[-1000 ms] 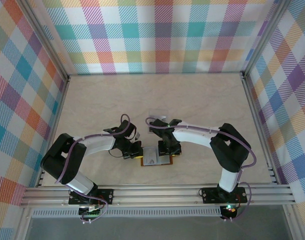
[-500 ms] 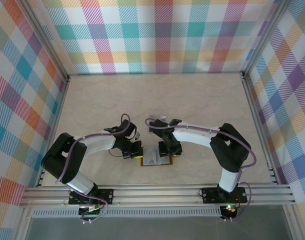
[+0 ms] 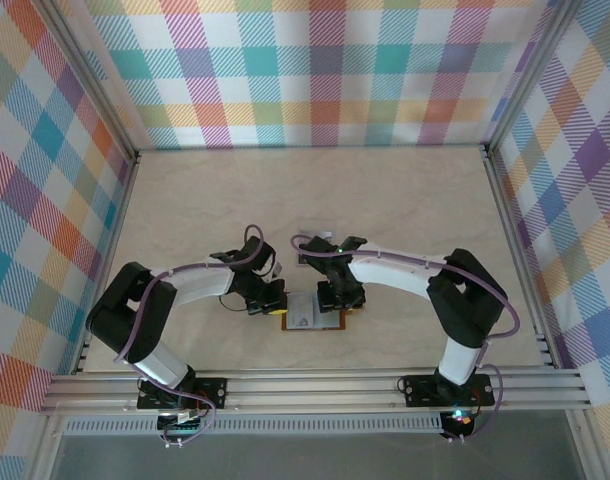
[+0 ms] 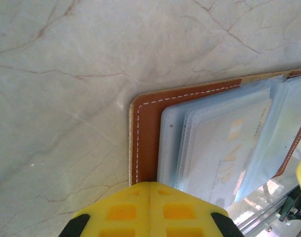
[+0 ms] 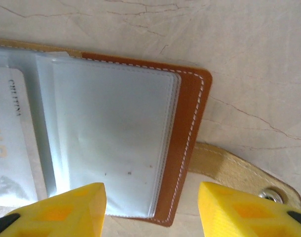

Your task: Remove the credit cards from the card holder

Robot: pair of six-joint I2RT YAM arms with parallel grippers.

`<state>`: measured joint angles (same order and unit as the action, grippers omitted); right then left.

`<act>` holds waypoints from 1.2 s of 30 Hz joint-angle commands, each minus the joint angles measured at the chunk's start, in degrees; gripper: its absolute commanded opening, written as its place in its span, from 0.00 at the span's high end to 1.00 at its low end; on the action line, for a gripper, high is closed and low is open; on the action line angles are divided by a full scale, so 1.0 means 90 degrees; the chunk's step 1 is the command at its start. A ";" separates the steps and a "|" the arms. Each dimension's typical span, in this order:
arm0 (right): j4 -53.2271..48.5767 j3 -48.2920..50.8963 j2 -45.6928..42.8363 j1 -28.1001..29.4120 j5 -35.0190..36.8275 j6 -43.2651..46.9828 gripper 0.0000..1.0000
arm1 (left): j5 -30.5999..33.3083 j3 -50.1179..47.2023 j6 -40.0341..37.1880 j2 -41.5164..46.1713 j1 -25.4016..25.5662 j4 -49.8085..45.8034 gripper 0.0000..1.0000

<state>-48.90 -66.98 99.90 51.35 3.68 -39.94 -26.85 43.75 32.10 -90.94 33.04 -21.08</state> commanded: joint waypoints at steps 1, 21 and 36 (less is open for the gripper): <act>-0.0246 -0.0175 -0.0274 -0.0017 0.0065 0.0054 0.48 | 0.0227 0.0144 -0.0075 0.0240 0.0069 -0.0393 0.97; 0.2087 0.0478 -0.1043 -0.0417 -0.2065 -0.0533 0.72 | 0.0159 0.0520 0.0257 0.0553 0.0284 -0.0356 0.97; 0.3050 0.0866 0.0051 -0.0608 -0.2965 -0.0770 0.76 | 0.0010 0.0228 0.0084 -0.0422 0.0343 -0.0163 0.98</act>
<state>-24.10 -59.96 98.83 45.80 -20.53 -45.93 -27.64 47.29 33.65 -93.06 35.62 -21.26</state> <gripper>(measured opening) 0.235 0.050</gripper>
